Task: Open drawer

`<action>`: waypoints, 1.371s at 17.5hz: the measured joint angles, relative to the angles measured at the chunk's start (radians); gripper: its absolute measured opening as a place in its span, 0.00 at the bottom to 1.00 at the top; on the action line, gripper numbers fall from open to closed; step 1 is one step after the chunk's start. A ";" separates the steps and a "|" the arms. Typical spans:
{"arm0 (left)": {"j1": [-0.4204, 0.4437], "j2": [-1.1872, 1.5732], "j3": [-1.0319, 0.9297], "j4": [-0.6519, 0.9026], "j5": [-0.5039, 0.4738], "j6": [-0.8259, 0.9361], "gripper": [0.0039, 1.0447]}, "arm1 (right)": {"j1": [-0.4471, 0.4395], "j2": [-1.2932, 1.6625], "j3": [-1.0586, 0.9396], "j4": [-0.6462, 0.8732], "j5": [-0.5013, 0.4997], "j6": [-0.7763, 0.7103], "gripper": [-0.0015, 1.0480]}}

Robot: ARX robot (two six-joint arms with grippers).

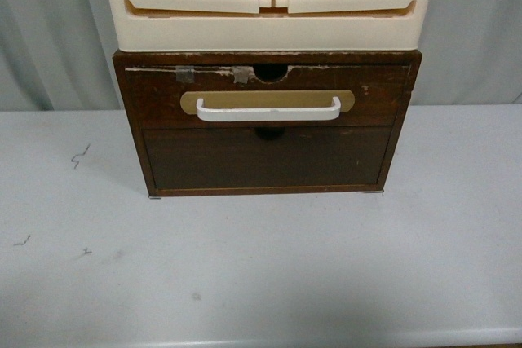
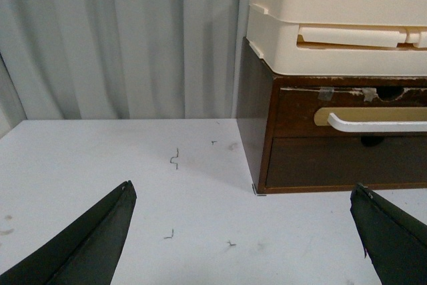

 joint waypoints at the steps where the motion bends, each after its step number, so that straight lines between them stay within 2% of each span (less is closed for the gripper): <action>1: 0.000 0.000 0.000 0.000 0.000 0.000 0.94 | 0.000 0.000 0.000 0.000 0.000 0.000 0.94; 14: 0.000 0.000 0.000 0.000 0.000 0.000 0.94 | 0.000 0.001 0.000 -0.007 0.000 0.000 0.94; 15: -0.033 0.063 0.064 -0.192 -0.086 -0.046 0.94 | 0.011 0.092 0.075 -0.212 0.026 0.039 0.94; 16: -0.085 0.283 0.180 -0.356 -0.181 -0.152 0.94 | 0.012 0.295 0.166 -0.322 0.015 0.095 0.94; 17: -0.098 0.471 0.260 -0.356 -0.170 -0.295 0.94 | 0.012 0.407 0.205 -0.283 -0.032 0.134 0.94; 20: -0.165 0.854 0.377 -0.044 0.014 -0.586 0.94 | 0.025 0.758 0.311 -0.002 -0.243 0.347 0.94; 23: -0.237 1.223 0.510 0.262 0.178 -0.790 0.94 | 0.062 1.154 0.363 0.352 -0.357 0.616 0.94; 24: -0.249 1.312 0.553 0.333 0.211 -0.827 0.94 | 0.083 1.283 0.402 0.459 -0.365 0.684 0.94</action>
